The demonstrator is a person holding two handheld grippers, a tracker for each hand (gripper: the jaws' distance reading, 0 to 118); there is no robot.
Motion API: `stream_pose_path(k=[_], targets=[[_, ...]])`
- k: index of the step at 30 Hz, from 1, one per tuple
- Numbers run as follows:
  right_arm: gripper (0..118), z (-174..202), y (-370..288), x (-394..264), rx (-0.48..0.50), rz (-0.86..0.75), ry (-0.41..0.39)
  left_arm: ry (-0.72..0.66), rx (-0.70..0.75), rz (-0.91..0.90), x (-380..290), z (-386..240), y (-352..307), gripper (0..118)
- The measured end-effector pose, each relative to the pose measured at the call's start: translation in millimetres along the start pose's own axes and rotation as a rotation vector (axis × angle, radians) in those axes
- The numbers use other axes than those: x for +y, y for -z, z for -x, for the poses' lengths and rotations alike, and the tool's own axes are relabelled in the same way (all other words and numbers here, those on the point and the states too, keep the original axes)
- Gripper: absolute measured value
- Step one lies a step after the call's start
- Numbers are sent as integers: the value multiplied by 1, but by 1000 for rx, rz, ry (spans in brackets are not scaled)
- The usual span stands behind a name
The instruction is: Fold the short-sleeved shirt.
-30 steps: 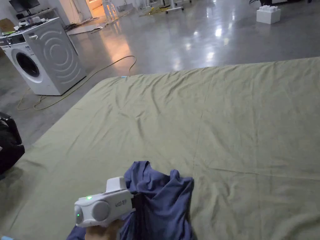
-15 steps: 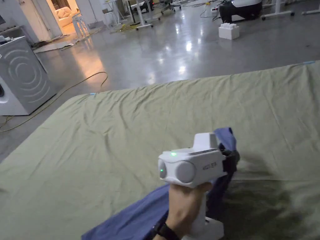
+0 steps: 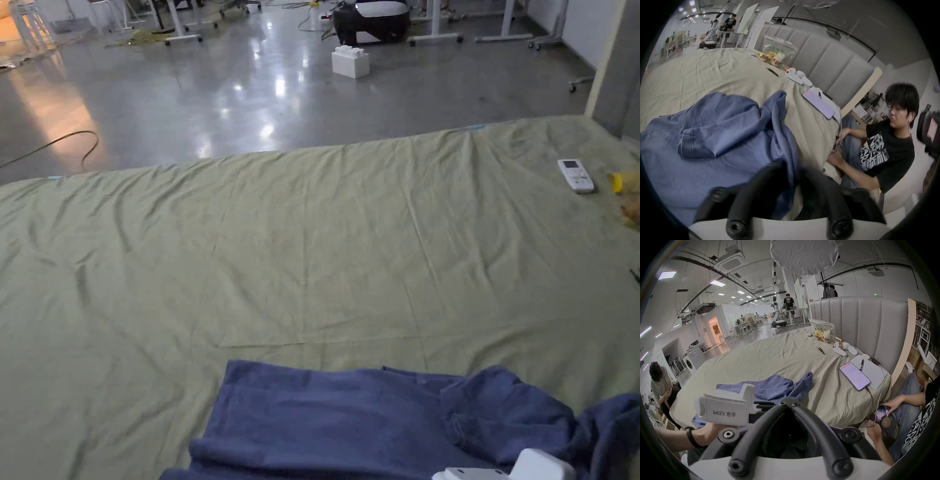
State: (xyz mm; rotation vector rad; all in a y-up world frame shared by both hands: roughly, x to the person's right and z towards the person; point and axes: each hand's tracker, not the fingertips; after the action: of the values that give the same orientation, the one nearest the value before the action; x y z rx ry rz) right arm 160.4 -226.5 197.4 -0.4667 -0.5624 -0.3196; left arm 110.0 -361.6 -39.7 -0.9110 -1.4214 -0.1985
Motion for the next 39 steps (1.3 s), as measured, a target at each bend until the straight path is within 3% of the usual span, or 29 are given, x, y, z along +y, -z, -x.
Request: stream_pose_path(k=[1, 2, 3, 6, 11, 19, 22, 25, 26, 27, 28, 29, 39], targets=[[0, 1, 0, -1, 5, -3, -2, -33, -5, -8, 0, 5, -8, 55], [0, 3, -1, -1, 15, -7, -5, -64, -4, -47, 2, 9, -23, 76], [0, 5, 0, -1, 25, -13, -8, -71, -6, -113, 5, 14, -42, 87], [0, 13, 4, 6, 68, -35, -25, -91, 76, -274, 14, 29, -112, 89], [0, 41, 3, 33, 167, -165, -74, 2, 386, -518, 11, 30, -257, 89], [0, 83, -15, 60, 251, -338, -168, 103, 840, -739, -47, -30, -408, 88], [0, 93, -25, 61, 248, -373, -204, 115, 975, -790, -67, -48, -429, 83], [0, 98, -32, 61, 271, -382, -192, 102, 991, -814, -82, -54, -435, 80], [0, 99, -34, 61, 278, -383, -182, 84, 989, -815, -86, -54, -436, 71], [0, 100, -36, 60, 284, -382, -176, 57, 989, -805, -88, -54, -436, 51], [0, 99, -37, 58, 286, -383, -174, 29, 998, -798, -90, -54, -434, 8], [0, 100, -38, 57, 285, -385, -175, 6, 1006, -793, -94, -52, -435, 1], [0, 100, -38, 54, 265, -369, -194, -24, 1018, -781, -108, -54, -444, 0]])
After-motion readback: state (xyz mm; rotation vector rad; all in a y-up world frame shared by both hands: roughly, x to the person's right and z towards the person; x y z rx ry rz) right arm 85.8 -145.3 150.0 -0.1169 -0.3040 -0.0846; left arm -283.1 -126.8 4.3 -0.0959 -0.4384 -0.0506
